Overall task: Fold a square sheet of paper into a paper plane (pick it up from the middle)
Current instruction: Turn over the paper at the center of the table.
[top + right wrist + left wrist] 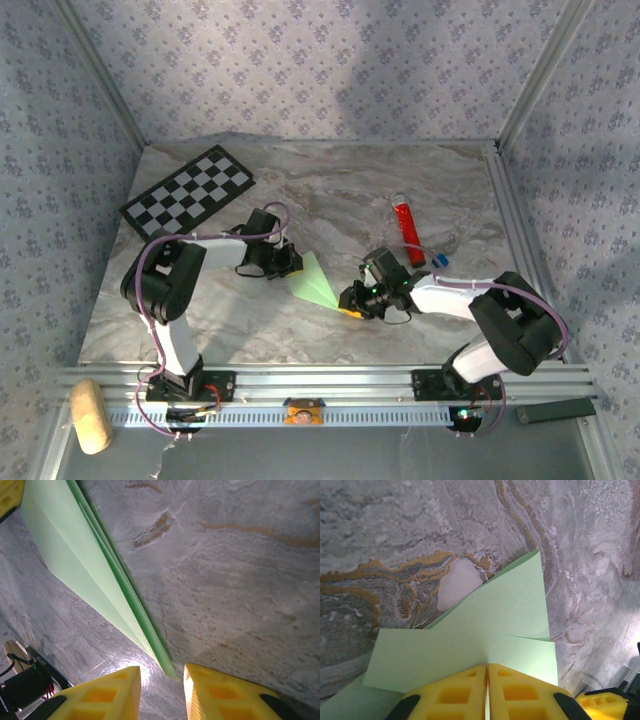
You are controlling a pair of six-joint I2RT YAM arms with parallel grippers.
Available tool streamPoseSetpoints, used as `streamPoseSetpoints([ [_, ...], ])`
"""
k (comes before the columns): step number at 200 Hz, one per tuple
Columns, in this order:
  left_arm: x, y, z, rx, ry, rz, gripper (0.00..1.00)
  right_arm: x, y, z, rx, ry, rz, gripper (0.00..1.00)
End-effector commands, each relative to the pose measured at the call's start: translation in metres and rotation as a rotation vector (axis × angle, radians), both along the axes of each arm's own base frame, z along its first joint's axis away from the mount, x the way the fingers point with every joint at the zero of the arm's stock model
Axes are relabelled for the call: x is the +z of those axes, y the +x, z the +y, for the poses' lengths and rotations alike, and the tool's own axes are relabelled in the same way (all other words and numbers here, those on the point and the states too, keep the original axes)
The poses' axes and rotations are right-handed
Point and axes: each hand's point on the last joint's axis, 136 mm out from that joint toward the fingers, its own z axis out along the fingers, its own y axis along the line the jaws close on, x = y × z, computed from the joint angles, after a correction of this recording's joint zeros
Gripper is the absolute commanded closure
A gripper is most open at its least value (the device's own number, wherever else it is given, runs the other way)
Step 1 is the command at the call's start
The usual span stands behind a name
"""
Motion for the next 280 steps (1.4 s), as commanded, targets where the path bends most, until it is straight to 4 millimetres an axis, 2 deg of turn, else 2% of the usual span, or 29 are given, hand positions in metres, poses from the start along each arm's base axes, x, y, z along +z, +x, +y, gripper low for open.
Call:
streamPoseSetpoints([
  [1,-0.014,-0.005,0.012,0.020,0.052,0.032,0.90,-0.007,-0.004,-0.005,-0.012,-0.008,0.030,0.70],
  [129,-0.013,-0.004,0.010,0.024,0.042,0.034,0.91,-0.001,0.003,0.018,0.002,0.095,0.052,0.73],
  [239,-0.013,-0.001,0.010,0.042,0.024,0.050,0.91,0.002,0.006,0.018,-0.008,0.126,0.039,0.74],
  [280,-0.016,-0.003,0.013,0.053,0.033,0.068,0.91,-0.003,0.003,0.011,-0.025,0.102,0.049,0.72],
])
